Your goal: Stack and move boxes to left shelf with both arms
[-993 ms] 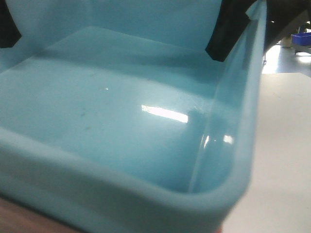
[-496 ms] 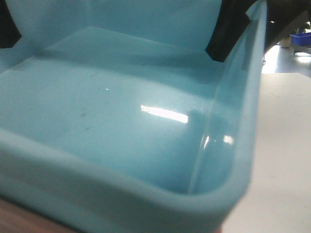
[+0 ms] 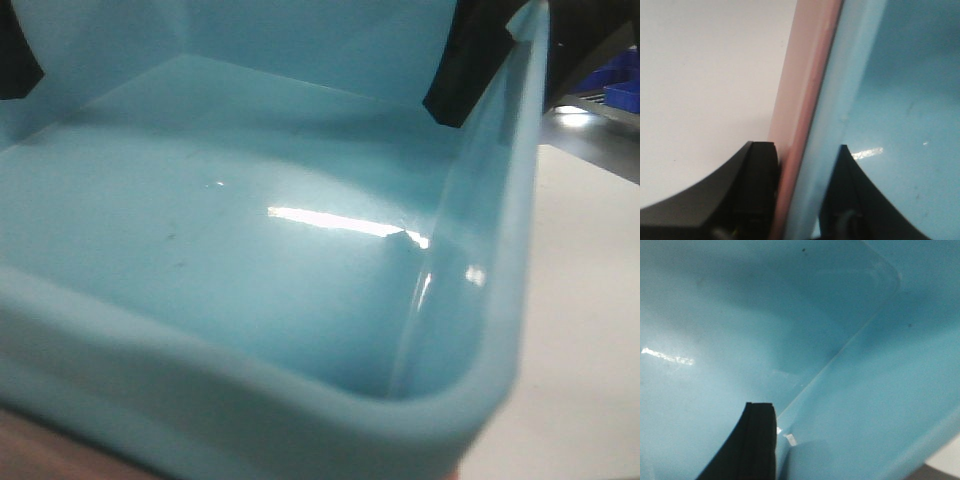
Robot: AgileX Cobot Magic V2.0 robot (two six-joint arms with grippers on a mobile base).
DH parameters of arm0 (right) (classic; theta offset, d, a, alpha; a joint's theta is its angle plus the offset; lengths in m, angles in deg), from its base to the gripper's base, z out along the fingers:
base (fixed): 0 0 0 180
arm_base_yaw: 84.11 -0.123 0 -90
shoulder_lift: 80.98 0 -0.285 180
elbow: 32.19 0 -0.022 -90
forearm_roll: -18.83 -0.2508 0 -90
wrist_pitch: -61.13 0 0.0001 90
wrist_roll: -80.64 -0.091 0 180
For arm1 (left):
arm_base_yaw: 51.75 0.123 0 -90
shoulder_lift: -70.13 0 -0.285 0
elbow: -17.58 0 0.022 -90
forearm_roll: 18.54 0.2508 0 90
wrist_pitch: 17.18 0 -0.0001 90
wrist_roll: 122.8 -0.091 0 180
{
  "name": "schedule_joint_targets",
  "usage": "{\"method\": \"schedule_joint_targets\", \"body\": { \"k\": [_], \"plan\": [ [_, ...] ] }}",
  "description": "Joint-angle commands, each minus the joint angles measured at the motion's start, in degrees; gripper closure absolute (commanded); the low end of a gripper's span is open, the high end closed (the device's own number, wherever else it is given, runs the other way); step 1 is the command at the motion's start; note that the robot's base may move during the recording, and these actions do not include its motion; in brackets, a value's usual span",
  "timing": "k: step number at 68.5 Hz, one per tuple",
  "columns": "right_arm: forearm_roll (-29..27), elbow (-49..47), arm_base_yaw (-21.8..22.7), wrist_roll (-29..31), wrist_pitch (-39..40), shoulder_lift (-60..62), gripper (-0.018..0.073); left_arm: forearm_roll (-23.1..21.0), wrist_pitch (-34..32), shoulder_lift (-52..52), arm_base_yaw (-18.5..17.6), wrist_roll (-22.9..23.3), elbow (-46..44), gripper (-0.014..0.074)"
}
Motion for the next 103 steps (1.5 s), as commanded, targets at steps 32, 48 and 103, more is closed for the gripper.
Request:
{"method": "schedule_joint_targets", "body": {
  "k": [32,48,103],
  "plan": [
    [-1.50,-2.27,-0.19,4.45,8.10,2.00,0.0500,-9.90,-5.57,-2.27,-1.72,-4.22,-2.34,0.0599],
    [-1.50,-2.27,-0.19,4.45,8.10,2.00,0.0500,-9.90,-5.57,-2.27,-1.72,-4.22,-2.34,0.0599],
    [-1.50,-2.27,-0.19,4.45,8.10,2.00,0.0500,-9.94,-5.57,-2.27,-1.72,-4.22,-2.34,0.0599]
  ]
}}
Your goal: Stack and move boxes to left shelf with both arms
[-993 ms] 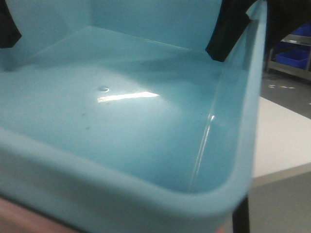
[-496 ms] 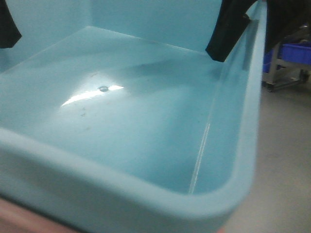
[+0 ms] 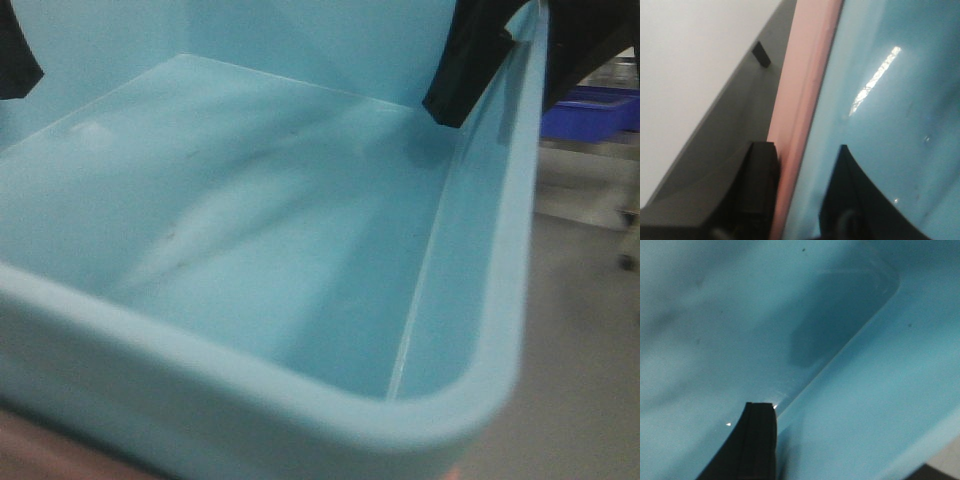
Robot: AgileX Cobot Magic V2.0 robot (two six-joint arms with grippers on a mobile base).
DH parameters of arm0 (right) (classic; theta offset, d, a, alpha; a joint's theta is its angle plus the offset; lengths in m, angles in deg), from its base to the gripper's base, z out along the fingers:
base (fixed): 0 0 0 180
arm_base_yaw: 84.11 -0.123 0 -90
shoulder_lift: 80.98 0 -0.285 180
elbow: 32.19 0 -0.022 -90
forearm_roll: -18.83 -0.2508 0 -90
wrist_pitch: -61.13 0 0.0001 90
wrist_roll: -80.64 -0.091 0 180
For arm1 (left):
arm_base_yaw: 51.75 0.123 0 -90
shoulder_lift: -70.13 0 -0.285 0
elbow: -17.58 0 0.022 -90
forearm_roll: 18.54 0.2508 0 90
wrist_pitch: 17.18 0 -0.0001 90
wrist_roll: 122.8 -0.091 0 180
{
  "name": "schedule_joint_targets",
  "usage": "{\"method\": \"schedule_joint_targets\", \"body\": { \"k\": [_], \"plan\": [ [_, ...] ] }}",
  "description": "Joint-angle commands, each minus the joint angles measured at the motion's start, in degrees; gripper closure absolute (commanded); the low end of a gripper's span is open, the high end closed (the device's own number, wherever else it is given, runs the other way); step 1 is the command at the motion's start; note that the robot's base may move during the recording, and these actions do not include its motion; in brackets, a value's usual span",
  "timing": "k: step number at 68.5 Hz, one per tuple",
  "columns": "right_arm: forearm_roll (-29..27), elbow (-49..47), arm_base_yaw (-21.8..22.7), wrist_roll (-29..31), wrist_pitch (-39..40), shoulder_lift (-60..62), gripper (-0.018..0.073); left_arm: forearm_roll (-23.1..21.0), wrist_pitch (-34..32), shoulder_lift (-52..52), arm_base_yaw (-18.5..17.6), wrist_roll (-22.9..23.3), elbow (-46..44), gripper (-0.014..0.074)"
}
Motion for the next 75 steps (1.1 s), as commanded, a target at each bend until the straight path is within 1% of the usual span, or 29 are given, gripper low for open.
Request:
{"method": "schedule_joint_targets", "body": {
  "k": [1,75],
  "plan": [
    [-1.46,-2.27,-0.19,4.45,8.10,2.00,0.0500,-9.94,-5.68,-2.27,-1.72,-4.22,-2.38,0.0599],
    [-1.46,-2.27,-0.19,4.45,8.06,2.00,0.0500,-9.94,-5.68,-2.27,-1.72,-4.22,-2.38,0.0599]
  ]
}}
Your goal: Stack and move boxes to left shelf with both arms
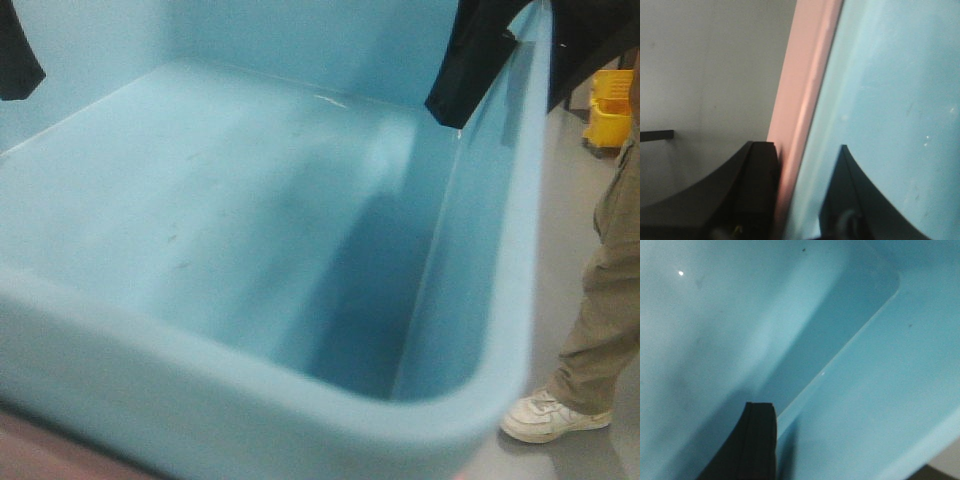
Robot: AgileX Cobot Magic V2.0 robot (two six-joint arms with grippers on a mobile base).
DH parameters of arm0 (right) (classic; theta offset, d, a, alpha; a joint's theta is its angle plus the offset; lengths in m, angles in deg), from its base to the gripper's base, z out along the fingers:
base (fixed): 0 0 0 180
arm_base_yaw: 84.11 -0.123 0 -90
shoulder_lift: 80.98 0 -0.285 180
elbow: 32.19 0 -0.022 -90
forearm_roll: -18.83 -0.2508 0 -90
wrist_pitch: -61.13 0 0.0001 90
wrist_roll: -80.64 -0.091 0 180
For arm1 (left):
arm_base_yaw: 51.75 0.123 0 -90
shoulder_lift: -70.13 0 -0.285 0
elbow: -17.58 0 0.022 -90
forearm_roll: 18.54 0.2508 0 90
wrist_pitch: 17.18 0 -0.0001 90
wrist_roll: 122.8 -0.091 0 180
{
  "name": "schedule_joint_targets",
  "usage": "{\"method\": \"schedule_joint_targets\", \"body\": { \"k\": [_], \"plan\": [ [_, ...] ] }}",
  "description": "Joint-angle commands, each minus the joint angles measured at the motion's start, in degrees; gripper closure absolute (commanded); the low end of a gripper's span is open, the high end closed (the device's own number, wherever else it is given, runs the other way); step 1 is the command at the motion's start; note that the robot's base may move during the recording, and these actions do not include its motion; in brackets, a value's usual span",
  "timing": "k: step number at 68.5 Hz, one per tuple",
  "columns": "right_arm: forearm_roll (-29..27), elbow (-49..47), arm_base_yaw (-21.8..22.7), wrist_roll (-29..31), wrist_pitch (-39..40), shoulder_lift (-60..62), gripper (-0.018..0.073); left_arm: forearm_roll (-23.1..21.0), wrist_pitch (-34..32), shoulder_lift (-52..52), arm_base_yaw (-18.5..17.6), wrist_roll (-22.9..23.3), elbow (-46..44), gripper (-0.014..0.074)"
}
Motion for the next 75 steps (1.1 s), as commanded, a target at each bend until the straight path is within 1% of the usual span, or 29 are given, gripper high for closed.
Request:
{"method": "schedule_joint_targets", "body": {
  "k": [1,75],
  "plan": [
    [-1.46,-2.27,-0.19,4.45,8.30,2.00,0.0500,-9.81,-5.57,-2.27,-1.72,-4.22,-2.38,0.0599],
    [-1.46,-2.27,-0.19,4.45,8.36,2.00,0.0500,-9.81,-5.57,-2.27,-1.72,-4.22,-2.38,0.0599]
  ]
}}
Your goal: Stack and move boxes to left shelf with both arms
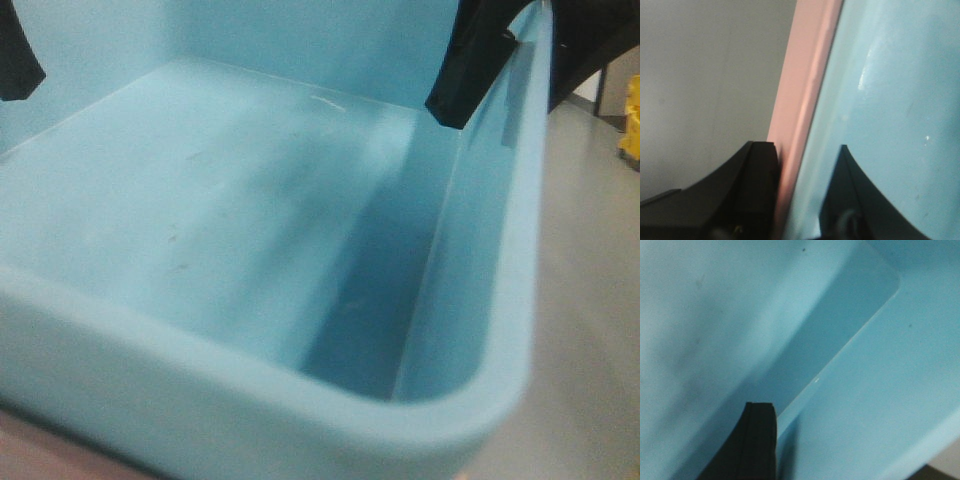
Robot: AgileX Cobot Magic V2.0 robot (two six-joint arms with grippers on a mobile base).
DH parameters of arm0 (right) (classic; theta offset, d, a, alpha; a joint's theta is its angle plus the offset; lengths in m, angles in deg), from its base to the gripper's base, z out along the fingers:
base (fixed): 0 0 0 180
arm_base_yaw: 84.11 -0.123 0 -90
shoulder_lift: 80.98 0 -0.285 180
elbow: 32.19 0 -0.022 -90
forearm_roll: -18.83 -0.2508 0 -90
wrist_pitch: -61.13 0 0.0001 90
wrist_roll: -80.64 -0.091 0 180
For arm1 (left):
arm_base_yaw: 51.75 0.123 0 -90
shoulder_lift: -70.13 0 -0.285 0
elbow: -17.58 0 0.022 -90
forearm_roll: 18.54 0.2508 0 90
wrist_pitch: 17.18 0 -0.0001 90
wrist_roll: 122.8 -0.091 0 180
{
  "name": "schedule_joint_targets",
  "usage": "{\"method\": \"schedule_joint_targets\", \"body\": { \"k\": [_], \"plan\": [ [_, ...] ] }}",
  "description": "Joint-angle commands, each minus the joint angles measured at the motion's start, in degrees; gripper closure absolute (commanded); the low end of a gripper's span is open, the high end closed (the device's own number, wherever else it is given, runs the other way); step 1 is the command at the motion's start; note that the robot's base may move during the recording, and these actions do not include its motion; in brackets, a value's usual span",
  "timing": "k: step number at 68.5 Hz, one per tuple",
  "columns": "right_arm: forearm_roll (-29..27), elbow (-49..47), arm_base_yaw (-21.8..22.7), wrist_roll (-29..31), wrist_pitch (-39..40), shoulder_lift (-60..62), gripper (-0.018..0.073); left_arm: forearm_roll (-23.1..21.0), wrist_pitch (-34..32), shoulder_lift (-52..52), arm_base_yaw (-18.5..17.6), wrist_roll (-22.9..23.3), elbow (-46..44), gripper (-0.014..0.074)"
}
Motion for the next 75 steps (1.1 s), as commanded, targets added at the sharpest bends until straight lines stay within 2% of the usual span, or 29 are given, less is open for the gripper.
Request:
{"method": "schedule_joint_targets", "body": {
  "k": [1,75],
  "plan": [
    [-1.46,-2.27,-0.19,4.45,8.45,2.00,0.0500,-9.81,-5.68,-2.27,-1.72,-4.22,-2.38,0.0599],
    [-1.42,-2.27,-0.19,4.45,8.49,2.00,0.0500,-10.03,-5.68,-2.15,-1.72,-4.22,-2.38,0.0599]
  ]
}}
